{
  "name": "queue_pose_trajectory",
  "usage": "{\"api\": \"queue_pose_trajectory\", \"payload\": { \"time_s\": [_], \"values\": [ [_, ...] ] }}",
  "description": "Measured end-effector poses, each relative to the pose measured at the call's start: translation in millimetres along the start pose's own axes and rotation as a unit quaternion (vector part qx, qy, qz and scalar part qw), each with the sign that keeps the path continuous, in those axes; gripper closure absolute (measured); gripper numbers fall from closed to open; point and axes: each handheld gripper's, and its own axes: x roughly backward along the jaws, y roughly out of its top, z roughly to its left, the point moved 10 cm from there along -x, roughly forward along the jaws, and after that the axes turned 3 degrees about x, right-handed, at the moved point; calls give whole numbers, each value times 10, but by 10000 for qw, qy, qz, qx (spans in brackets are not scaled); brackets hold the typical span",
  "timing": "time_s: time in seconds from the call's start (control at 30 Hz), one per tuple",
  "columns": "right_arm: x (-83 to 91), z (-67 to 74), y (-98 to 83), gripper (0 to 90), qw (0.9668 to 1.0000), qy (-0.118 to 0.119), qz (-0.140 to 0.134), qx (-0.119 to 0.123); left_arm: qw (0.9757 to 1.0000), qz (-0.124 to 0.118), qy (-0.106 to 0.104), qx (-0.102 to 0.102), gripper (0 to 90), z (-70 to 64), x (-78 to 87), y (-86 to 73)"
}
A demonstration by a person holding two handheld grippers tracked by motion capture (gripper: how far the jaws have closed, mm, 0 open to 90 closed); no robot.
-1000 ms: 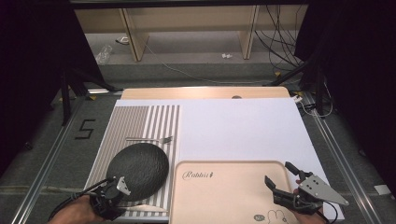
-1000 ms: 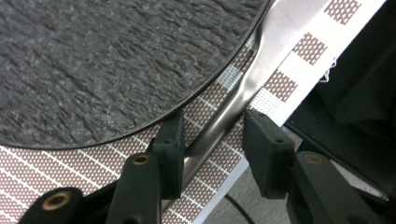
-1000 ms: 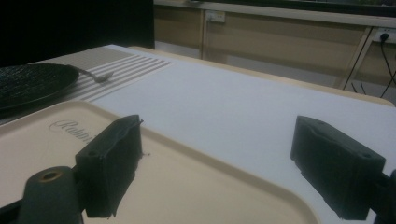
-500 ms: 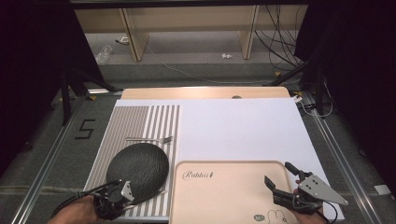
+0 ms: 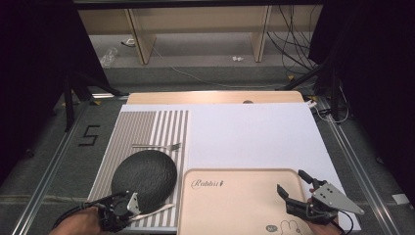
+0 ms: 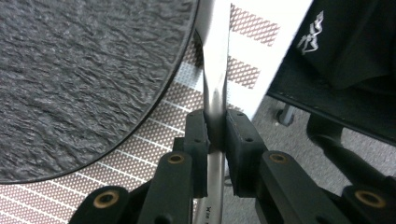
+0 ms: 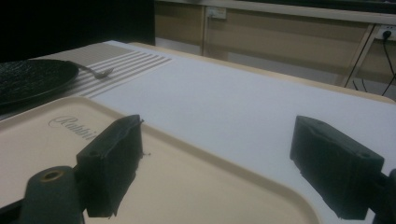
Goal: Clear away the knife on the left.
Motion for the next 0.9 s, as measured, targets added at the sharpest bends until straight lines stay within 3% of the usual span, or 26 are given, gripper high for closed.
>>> {"api": "queue_pose_trajectory", "payload": {
  "time_s": [0.07,0.3,0.5,0.7,0.9],
  "values": [
    [-3,-10,-1,178,10000,-8,-4,-29,10000,-31,35,-21,792,-18,52,-1],
    [-12,1,-3,178,10000,27,15,-14,9993,-340,-155,-43,793,-130,216,120],
    [-6,-9,-3,179,10000,16,20,-26,9960,-778,-443,-28,793,-237,297,335],
    [-4,-4,0,179,10000,25,18,-19,9898,-1205,-616,439,793,-241,382,520],
    [-7,2,2,179,10000,39,6,-12,9793,-1544,-994,856,793,-258,435,683]
  ]
}}
